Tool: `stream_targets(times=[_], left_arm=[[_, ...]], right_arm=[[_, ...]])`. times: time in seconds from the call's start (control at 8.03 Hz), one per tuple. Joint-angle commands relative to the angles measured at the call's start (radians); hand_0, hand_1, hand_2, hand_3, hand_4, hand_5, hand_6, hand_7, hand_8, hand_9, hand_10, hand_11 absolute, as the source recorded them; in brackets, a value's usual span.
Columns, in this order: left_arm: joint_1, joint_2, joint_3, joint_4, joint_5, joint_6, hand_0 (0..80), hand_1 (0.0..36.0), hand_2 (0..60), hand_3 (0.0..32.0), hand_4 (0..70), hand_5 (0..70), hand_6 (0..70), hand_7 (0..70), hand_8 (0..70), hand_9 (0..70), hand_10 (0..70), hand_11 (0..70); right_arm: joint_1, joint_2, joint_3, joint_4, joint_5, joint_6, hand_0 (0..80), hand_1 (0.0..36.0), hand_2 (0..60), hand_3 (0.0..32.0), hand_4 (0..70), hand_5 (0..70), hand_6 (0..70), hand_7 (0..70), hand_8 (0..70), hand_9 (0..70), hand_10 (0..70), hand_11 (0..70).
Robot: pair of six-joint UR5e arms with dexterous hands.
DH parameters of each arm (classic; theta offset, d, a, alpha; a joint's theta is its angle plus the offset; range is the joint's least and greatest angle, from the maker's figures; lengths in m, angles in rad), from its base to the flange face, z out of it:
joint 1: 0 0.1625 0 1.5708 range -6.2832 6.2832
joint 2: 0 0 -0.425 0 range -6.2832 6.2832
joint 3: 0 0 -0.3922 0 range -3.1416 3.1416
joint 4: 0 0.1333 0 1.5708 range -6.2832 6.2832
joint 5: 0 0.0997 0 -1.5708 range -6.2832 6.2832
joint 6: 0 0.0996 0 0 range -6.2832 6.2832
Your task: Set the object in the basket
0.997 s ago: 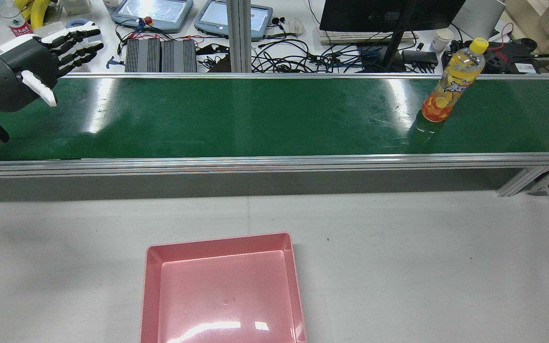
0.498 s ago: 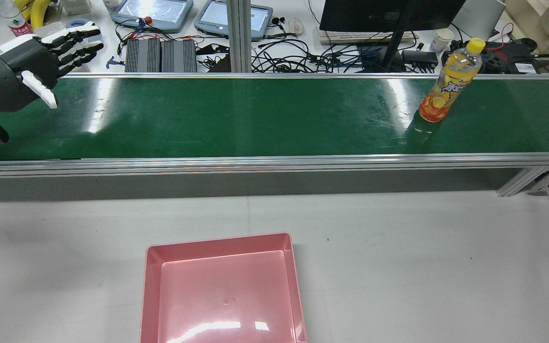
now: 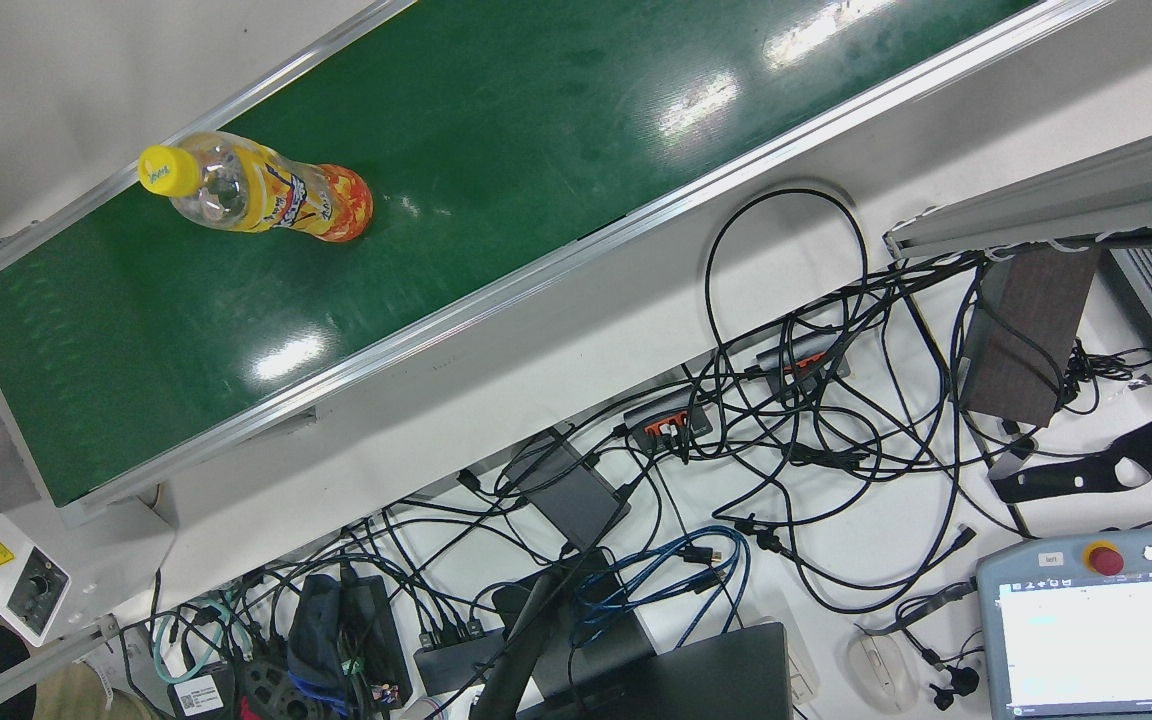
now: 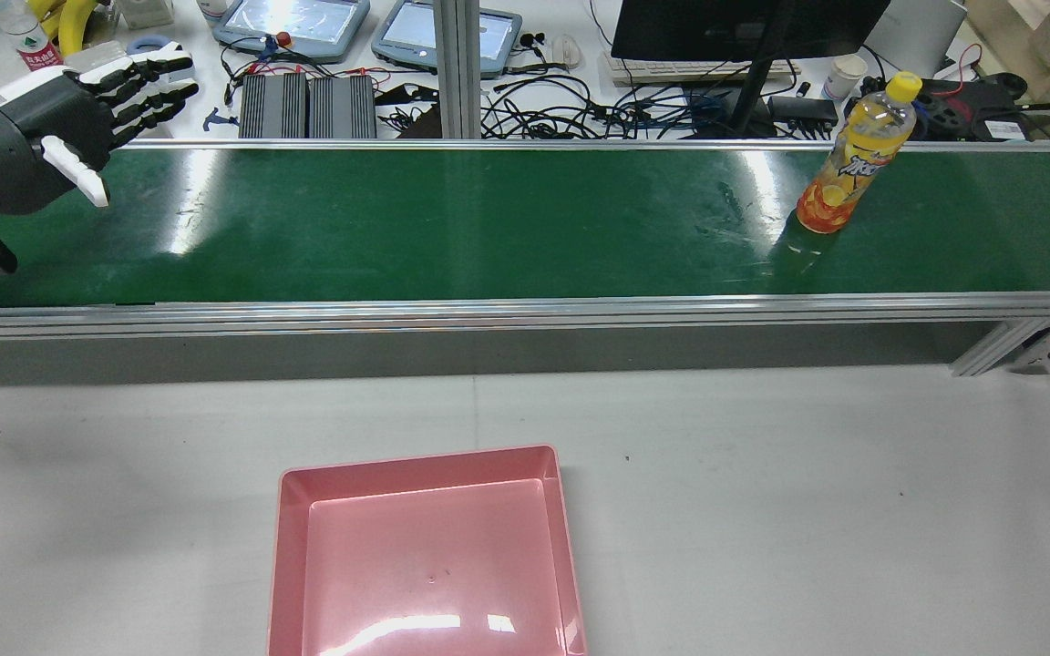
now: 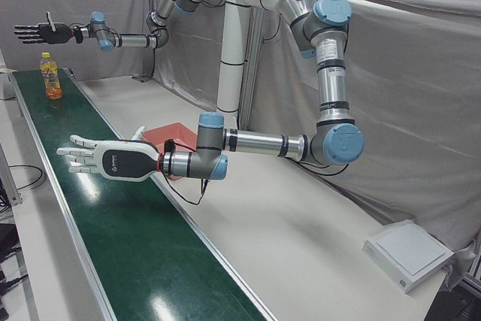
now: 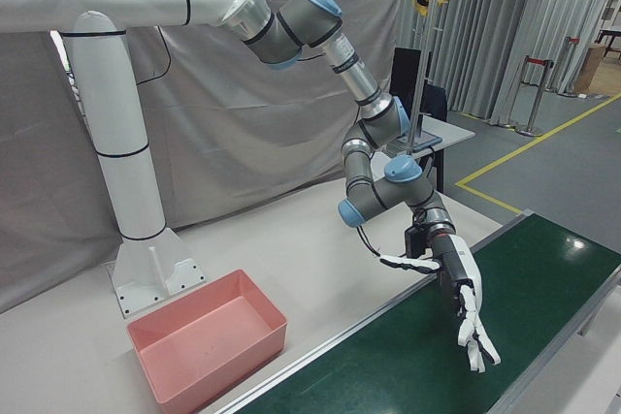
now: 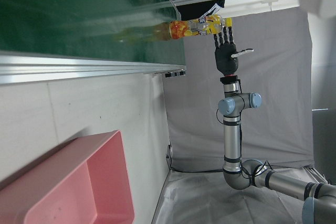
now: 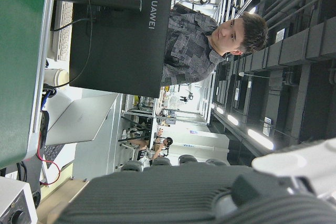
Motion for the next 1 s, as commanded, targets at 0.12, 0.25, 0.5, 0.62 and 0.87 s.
stream_targets(times=[0.12,0.25,0.5,0.62,0.87], left_arm=[[0.0,-0.001,-0.001,0.002,0.0,-0.002,60.2,3.4,0.0,2.2,11.1,17.9,0.4,1.6,7.8,10.6,2.3,4.7],[0.0,-0.001,-0.001,0.004,0.0,0.0,60.8,3.7,0.0,2.4,11.0,17.9,0.6,1.7,8.0,10.8,2.5,5.1],[0.0,-0.001,-0.001,0.004,0.0,0.0,60.3,3.3,0.0,2.0,11.1,17.8,0.5,1.7,8.0,10.9,2.5,5.0],[0.0,0.0,-0.001,0.004,-0.001,0.0,60.4,3.4,0.0,2.8,11.8,13.4,0.6,1.9,8.5,11.6,2.7,5.3],[-0.001,0.0,-0.001,0.005,-0.001,0.0,61.1,3.7,0.0,3.2,12.2,10.6,0.5,1.6,8.4,11.7,2.4,5.0]], right_arm=[[0.0,0.0,0.0,0.0,0.0,0.0,0.0,0.0,0.0,0.0,0.0,0.0,0.0,0.0,0.0,0.0,0.0,0.0],[0.0,0.0,0.0,0.0,0.0,0.0,0.0,0.0,0.0,0.0,0.0,0.0,0.0,0.0,0.0,0.0,0.0,0.0],[0.0,0.0,0.0,0.0,0.0,0.0,0.0,0.0,0.0,0.0,0.0,0.0,0.0,0.0,0.0,0.0,0.0,0.0],[0.0,0.0,0.0,0.0,0.0,0.0,0.0,0.0,0.0,0.0,0.0,0.0,0.0,0.0,0.0,0.0,0.0,0.0],[0.0,0.0,0.0,0.0,0.0,0.0,0.0,0.0,0.0,0.0,0.0,0.0,0.0,0.0,0.0,0.0,0.0,0.0]])
